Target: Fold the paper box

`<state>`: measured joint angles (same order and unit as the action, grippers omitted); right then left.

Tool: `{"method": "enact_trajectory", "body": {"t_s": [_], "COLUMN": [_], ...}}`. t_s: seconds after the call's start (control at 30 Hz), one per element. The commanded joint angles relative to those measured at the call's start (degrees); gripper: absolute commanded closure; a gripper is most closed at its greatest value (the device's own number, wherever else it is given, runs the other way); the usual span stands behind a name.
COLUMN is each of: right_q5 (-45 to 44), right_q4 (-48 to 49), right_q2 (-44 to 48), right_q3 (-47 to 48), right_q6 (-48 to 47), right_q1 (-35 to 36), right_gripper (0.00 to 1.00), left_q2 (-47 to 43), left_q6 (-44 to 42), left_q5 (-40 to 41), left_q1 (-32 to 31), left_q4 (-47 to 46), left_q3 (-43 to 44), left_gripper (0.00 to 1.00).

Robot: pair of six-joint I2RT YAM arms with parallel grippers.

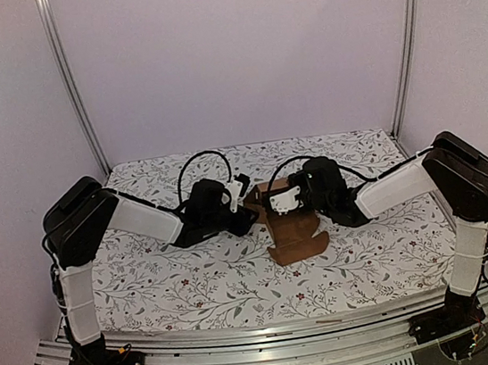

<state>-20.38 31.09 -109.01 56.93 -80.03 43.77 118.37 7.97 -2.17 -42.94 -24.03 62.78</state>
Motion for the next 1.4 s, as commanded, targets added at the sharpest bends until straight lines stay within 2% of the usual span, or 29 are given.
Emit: {"method": "enact_trajectory", "body": {"t_s": [0.0,0.23,0.53,0.77,1.1,1.27,1.37], "right_q5": [2.26,2.66,-2.64,-2.84,-5.97,-8.51,-8.25], "right_q4": [-2.97,-5.10,-5.25,-4.21,3.78,13.27,14.72], "right_q2": [0.76,1.14,0.70,0.06,-3.36,-4.60,-4.25], "right_q3": [-1.76,-2.94,-0.21,-1.19,-5.20,-6.84,-7.76], "right_q6": [0.28,-0.30,2.41,0.60,-3.20,-4.58,-5.26], "right_q1": [1.03,1.20,1.15,2.36,4.48,5.32,5.57], "right_gripper": [1.00,1.00,1.00,0.99,0.99,0.97,0.97], "left_q2": [1.40,2.86,0.70,3.19,5.84,6.11,6.95], "left_q6": [-2.42,-4.58,-6.47,-5.40,-5.60,-7.84,-7.88], "left_q5": [-0.77,-1.79,-4.95,-4.74,-4.53,0.10,0.59], "left_q1": [-1.16,-2.54,-3.05,-3.37,-5.52,-8.00,-8.66], "left_q4": [-0.50,-5.24,-17.04,-20.88,-23.35,-31.05,-31.18], "left_q3": [1.95,2.38,-6.19,-5.28,-3.50,-6.11,-5.20], "left_gripper": [0.54,0.60,0.58,0.62,0.65,0.61,0.59]}}
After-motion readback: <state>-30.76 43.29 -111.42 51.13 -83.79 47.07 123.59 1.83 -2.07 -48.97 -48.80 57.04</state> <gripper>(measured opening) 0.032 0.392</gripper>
